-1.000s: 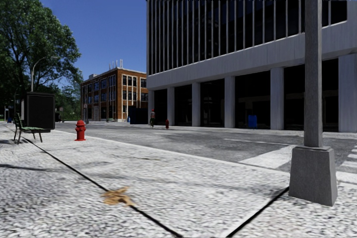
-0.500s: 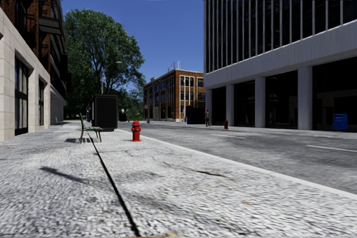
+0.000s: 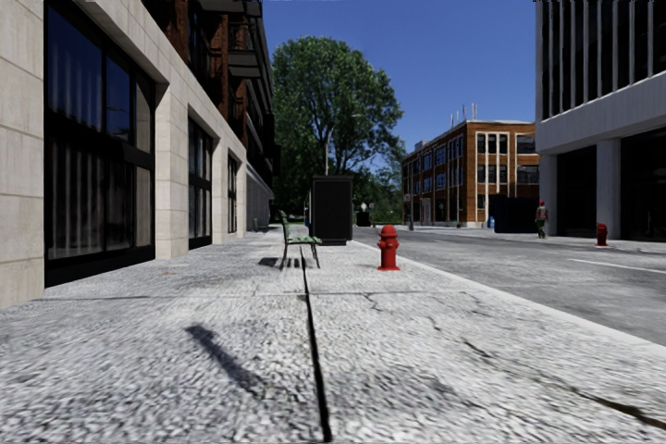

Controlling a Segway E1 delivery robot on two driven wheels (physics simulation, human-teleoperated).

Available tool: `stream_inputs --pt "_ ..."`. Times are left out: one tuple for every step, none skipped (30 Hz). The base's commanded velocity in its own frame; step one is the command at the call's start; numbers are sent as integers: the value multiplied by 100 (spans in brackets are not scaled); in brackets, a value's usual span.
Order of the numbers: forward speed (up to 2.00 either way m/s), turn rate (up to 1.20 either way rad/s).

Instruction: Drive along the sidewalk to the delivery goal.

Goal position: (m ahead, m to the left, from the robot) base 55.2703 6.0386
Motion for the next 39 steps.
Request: stream_inputs --pt "200 83" --pt "200 83" --pt "200 83" --pt "200 83" --pt "200 83" --pt "200 83" --pt "200 82" --pt "200 81" --pt "200 73" --pt "200 73" --pt "200 68" --pt "200 50" --pt "200 50" --pt "200 0" --pt "200 0" --pt "200 0" --pt "200 0" --pt "200 0" --pt "200 0" --pt "200 0" --pt "200 0" --pt "200 0" --pt "200 0" --pt "200 0" --pt "200 0" --pt "200 0" --pt "200 0" --pt "200 0" --pt "200 0" --pt "200 0" --pt "200 0" --pt "200 0" --pt "200 0" --pt "200 0" --pt "200 0" --pt "200 0" --pt "200 0" --pt "200 0" --pt "200 0"
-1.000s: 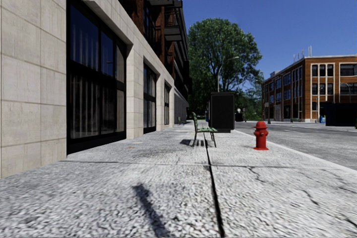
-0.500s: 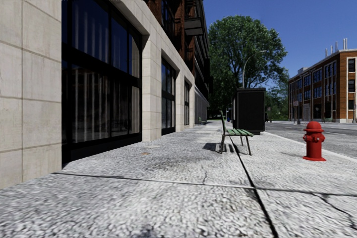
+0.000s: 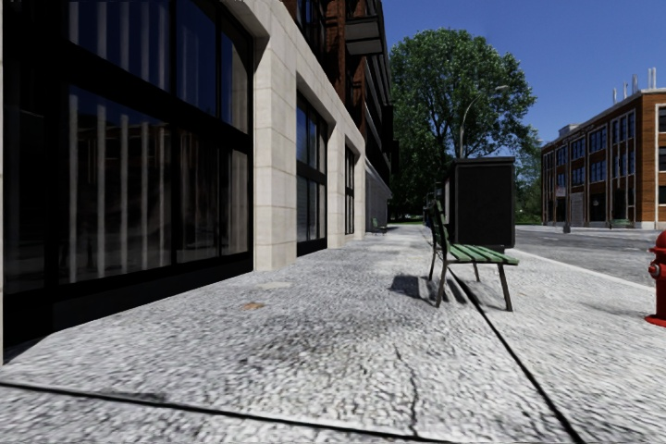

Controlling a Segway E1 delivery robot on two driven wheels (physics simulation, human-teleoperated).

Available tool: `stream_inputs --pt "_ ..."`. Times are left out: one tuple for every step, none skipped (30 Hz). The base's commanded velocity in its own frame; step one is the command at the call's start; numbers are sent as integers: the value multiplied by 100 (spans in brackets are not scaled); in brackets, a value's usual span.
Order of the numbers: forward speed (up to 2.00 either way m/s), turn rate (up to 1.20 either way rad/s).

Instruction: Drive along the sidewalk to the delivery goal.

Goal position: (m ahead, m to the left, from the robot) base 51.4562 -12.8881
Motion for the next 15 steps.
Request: stream_inputs --pt "200 0" --pt "200 0" --pt "200 0" --pt "200 0" --pt "200 0" --pt "200 0" --pt "200 0" --pt "200 0" --pt "200 0" --pt "200 0" --pt "200 0" --pt "200 0" --pt "200 0" --pt "200 0" --pt "200 0"
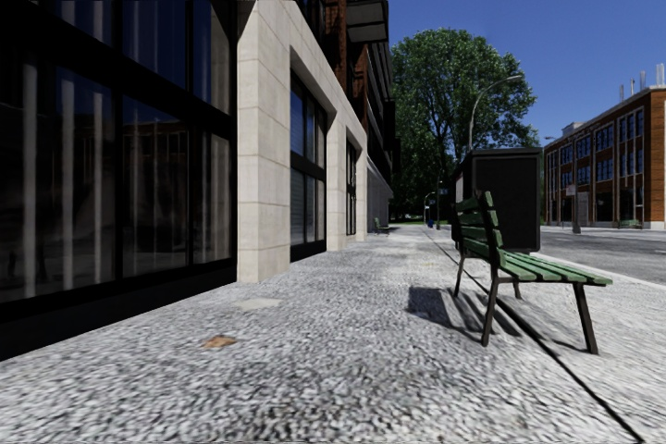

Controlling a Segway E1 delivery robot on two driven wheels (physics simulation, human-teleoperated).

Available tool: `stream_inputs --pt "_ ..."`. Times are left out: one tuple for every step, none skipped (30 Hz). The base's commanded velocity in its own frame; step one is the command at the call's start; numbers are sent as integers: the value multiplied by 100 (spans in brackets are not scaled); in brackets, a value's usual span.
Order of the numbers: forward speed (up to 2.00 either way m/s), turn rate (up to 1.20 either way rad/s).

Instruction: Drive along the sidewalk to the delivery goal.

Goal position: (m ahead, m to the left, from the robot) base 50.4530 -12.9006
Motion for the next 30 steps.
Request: stream_inputs --pt "200 0" --pt "200 0" --pt "200 0" --pt "200 0" --pt "200 0" --pt "200 0" --pt "200 -1" --pt "200 -2" --pt "200 -2" --pt "200 -2" --pt "200 -2" --pt "200 -7" --pt "200 -14" --pt "200 -14" --pt "200 -20" --pt "200 -22" --pt "200 -22" --pt "200 -22" --pt "200 -22" --pt "200 -22" --pt "200 -22" --pt "200 -22" --pt "200 -22" --pt "200 -22" --pt "200 -22" --pt "200 -22" --pt "200 -24" --pt "200 -26" --pt "200 -26" --pt "200 -27"
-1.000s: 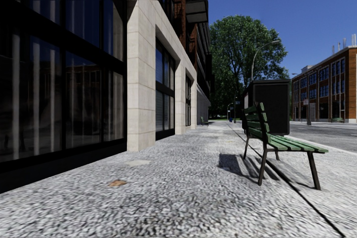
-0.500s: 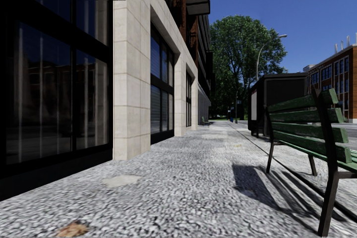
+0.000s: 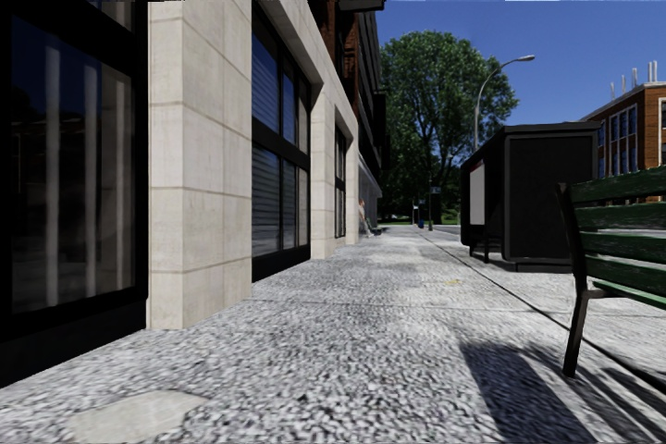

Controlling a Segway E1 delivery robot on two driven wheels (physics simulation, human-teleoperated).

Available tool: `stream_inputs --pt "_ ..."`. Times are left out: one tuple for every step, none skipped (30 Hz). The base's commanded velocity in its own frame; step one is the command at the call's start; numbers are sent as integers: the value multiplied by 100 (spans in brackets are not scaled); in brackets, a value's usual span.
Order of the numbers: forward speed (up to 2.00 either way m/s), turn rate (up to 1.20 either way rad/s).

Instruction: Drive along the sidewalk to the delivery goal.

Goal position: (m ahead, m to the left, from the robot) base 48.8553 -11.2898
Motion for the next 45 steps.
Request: stream_inputs --pt "200 -27" --pt "200 -27" --pt "200 -27" --pt "200 -28" --pt "200 -28" --pt "200 -30" --pt "200 -30" --pt "200 -30" --pt "200 -30" --pt "200 -30" --pt "200 -30" --pt "200 -30" --pt "200 -30" --pt "200 -30" --pt "200 -30" --pt "200 -30" --pt "200 -31" --pt "200 -31" --pt "200 -31" --pt "200 -31" --pt "200 -31" --pt "200 -31" --pt "200 -31" --pt "200 -31" --pt "200 -31" --pt "200 -31" --pt "200 -31" --pt "200 -31" --pt "200 -31" --pt "200 -31" --pt "200 -31" --pt "200 -31" --pt "200 -31" --pt "200 -31" --pt "200 -31" --pt "200 -31" --pt "200 -20" --pt "200 -20" --pt "200 -3" --pt "200 0" --pt "200 0" --pt "200 0" --pt "200 0" --pt "200 0" --pt "200 0"
